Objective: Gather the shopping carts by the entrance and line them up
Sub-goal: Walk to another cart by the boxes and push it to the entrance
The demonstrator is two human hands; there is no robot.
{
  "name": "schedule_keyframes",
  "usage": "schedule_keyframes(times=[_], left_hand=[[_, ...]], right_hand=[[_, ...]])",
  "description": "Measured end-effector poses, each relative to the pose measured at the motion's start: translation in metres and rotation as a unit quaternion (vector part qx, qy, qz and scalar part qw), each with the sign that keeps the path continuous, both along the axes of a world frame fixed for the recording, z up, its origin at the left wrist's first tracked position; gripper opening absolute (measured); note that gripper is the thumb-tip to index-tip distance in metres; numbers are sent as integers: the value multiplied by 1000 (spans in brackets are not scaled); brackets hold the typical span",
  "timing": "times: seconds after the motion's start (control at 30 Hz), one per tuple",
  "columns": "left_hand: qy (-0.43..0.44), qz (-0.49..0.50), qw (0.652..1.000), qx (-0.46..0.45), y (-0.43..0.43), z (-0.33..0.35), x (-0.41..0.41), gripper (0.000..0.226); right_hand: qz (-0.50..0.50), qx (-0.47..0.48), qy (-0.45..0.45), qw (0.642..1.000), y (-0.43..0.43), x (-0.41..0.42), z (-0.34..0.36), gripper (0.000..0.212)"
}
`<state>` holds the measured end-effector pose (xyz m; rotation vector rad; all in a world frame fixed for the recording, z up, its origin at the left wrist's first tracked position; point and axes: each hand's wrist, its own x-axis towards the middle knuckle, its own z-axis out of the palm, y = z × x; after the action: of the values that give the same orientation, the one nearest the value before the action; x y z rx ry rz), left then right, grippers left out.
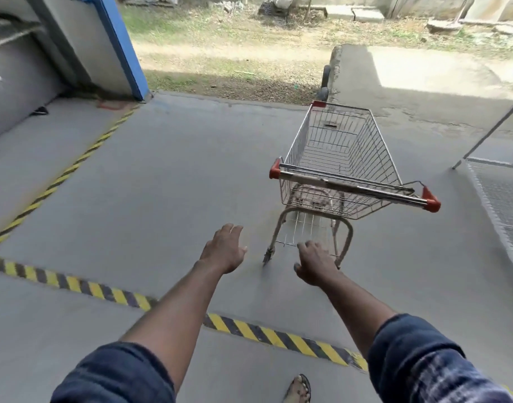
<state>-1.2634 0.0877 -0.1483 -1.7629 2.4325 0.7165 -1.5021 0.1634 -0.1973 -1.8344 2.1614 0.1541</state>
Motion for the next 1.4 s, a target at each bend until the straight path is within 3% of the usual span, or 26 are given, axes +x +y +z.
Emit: schedule_keyframes(times=[0.13, 0.37, 0.53, 0.7, 1.0, 1.2, 1.4], left_hand=[[6, 78, 997, 22, 35, -18, 141, 58], [4, 226, 972, 58, 115, -42, 417, 53], [19, 349, 932, 98, 169, -45, 580, 53], [35, 444, 886, 131, 205, -50, 705, 55], [17, 526, 836, 157, 177, -65, 938, 62], [28, 601, 793, 93, 140, -39, 1118, 59], [64, 672, 735, 62, 140, -41, 1288, 62]], right_hand=[[85, 63, 24, 994, -2, 130, -17, 38], [219, 47, -41, 974, 0, 433, -17, 39], [335, 52, -93, 936, 7, 634, -2, 40], [407, 87, -107, 903, -1, 780, -7, 36], [460, 114, -47, 879, -87, 1014, -70, 31], [525, 118, -57, 841, -141, 1219, -44, 33], [612, 115, -50, 781, -156, 1430, -31, 33]])
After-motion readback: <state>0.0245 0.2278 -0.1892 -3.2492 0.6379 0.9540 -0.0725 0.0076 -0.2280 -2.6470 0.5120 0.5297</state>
